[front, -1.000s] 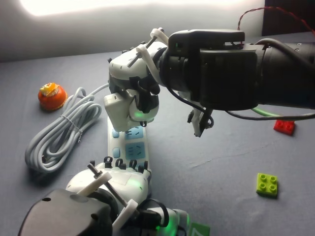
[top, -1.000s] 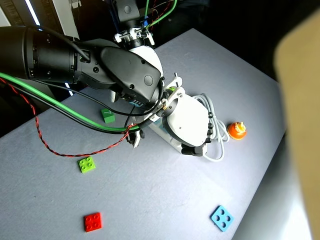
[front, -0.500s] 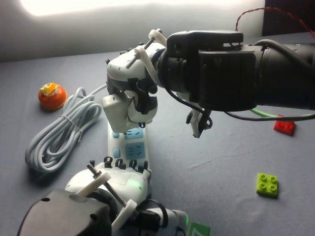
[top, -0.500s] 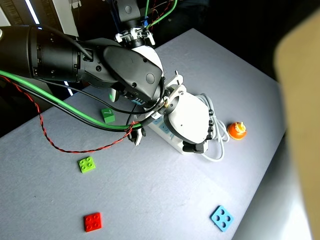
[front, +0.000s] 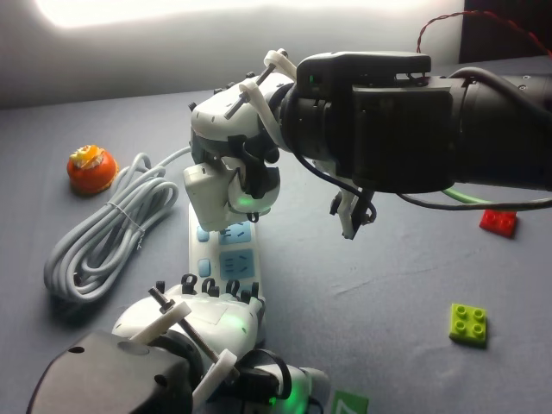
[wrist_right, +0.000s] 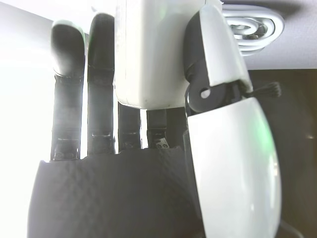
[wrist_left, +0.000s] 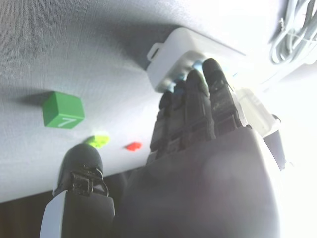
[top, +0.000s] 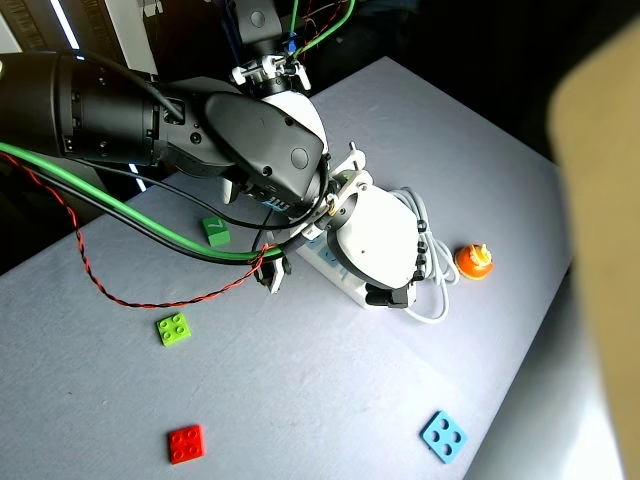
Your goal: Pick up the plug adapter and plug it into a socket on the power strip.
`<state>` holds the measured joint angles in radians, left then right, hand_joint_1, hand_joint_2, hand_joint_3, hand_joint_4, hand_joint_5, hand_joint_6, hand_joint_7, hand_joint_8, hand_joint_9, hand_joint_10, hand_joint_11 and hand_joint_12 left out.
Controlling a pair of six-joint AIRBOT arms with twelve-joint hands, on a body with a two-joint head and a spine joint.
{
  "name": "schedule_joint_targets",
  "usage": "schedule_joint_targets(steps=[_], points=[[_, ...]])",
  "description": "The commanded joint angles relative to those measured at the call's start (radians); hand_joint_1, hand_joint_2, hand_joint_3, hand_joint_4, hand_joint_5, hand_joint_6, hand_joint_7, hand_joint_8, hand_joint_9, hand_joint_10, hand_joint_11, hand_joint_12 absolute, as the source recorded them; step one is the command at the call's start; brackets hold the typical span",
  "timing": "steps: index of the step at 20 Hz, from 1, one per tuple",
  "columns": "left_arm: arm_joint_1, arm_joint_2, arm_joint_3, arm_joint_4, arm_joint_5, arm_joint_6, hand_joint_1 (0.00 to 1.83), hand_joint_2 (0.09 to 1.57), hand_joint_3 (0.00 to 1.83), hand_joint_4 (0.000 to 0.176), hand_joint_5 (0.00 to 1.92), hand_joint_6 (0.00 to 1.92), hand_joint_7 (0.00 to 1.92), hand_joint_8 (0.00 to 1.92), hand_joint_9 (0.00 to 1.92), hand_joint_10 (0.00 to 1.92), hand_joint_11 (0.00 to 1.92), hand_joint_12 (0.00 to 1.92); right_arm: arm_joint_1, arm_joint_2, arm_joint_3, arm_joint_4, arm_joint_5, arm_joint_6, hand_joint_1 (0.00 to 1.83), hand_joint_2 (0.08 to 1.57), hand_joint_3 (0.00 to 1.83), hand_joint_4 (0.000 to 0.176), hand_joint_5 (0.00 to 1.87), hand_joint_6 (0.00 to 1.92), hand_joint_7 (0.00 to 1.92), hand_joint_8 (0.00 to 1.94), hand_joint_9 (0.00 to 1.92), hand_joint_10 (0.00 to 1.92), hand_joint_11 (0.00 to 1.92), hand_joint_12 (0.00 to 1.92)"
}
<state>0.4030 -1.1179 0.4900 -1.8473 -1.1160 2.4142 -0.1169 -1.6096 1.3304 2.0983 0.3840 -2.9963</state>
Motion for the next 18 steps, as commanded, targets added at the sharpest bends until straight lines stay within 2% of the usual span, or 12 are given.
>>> schedule_joint_targets(steps=[1,7,9,12,15,18], points=[[0.004,0.005,-0.004,0.027,-0.013,0.001,0.00,1.23,0.00,0.000,0.15,0.00,0.16,0.01,0.15,0.01,0.00,0.42,0.009,0.007,0.003,-0.029,-0.041,-0.003,1.23,1.18,0.00,0.000,0.85,0.99,0.89,1.36,0.78,1.21,0.68,1.57],[0.012,0.017,-0.004,0.027,-0.013,0.001,0.00,1.23,0.00,0.000,0.15,0.00,0.18,0.00,0.17,0.00,0.00,0.44,0.006,0.012,0.002,-0.029,-0.039,-0.001,1.24,1.15,0.00,0.000,0.90,0.93,0.96,1.25,0.83,1.14,0.70,1.52],[0.015,0.021,-0.005,0.028,-0.008,0.001,0.00,1.23,0.00,0.000,0.13,0.00,0.15,0.00,0.14,0.00,0.00,0.36,0.003,0.017,0.001,-0.029,-0.040,-0.002,1.24,1.16,0.00,0.000,0.89,0.93,0.92,1.30,0.79,1.18,0.67,1.58],[0.015,0.022,-0.005,0.028,-0.008,0.001,0.00,1.24,0.00,0.000,0.14,0.00,0.17,0.00,0.16,0.00,0.00,0.43,0.001,0.021,-0.001,-0.029,-0.043,-0.005,1.24,1.16,0.00,0.000,0.88,0.95,0.94,1.28,0.82,1.19,0.72,1.56],[0.015,0.022,-0.005,0.028,-0.008,0.001,0.00,1.24,0.00,0.000,0.15,0.01,0.18,0.01,0.16,0.00,0.00,0.42,0.001,0.020,-0.005,-0.029,-0.043,-0.003,1.23,1.17,0.00,0.000,0.84,1.02,0.93,1.29,0.81,1.20,0.69,1.58],[0.015,0.022,-0.005,0.028,-0.008,0.001,0.01,1.24,0.00,0.000,0.15,0.00,0.17,0.00,0.16,0.00,0.00,0.41,0.001,0.020,-0.014,-0.029,-0.043,-0.003,1.24,1.16,0.00,0.000,0.87,0.98,0.94,1.28,0.83,1.16,0.71,1.53]])
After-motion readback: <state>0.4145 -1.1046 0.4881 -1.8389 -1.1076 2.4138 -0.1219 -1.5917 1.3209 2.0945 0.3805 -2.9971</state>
